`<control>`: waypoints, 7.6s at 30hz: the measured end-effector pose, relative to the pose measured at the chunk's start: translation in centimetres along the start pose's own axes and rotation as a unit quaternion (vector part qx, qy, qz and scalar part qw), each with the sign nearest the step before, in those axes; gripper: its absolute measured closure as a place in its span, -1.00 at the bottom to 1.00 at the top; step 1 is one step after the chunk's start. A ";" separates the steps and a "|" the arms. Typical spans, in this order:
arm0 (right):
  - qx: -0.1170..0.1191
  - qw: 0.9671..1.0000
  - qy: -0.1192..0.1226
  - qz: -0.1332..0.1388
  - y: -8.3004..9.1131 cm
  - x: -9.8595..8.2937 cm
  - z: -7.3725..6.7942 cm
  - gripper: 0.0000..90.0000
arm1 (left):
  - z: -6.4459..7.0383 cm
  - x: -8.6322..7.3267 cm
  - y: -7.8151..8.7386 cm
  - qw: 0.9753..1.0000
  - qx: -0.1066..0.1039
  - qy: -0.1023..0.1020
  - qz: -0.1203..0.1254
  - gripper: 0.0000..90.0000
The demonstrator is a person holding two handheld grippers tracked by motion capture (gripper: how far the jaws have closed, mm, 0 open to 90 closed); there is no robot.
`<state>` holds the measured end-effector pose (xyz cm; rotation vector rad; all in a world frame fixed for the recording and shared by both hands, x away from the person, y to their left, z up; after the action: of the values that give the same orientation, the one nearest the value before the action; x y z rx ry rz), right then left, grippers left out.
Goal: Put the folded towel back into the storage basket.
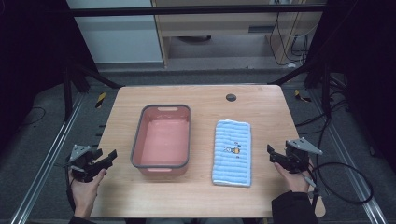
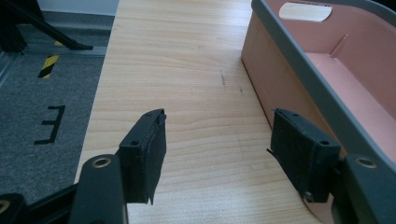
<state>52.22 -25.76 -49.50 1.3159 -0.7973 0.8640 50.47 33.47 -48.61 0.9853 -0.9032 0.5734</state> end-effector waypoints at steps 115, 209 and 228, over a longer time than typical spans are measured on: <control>0.070 0.996 0.023 0.045 -0.9 8.9 -4.9 -0.30 | 26.4 3.0 -9.0 0.968 -0.185 -0.168 0.005 -0.01; 0.068 0.993 0.059 -0.081 -12.0 1.4 -7.5 0.10 | 28.8 -6.9 -18.7 0.967 -0.168 -0.142 -0.132 0.14; 0.081 0.991 0.028 -0.099 -12.2 0.4 -7.7 0.42 | 29.6 -7.1 -18.6 0.964 -0.173 -0.146 -0.136 0.59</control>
<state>63.24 -18.74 -55.62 1.4802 -0.5506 0.8171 49.66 -1.50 -55.68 0.8646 -1.0634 0.0297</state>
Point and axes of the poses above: each handheld gripper's, and its own axes: y roughly backward along the jaws, x roughly out of its top, z roughly to its right, the point moved 8 cm from there along -y, roughly forward along the jaws, and after that the axes turned 14 degrees about -x, right-handed, at the moved point
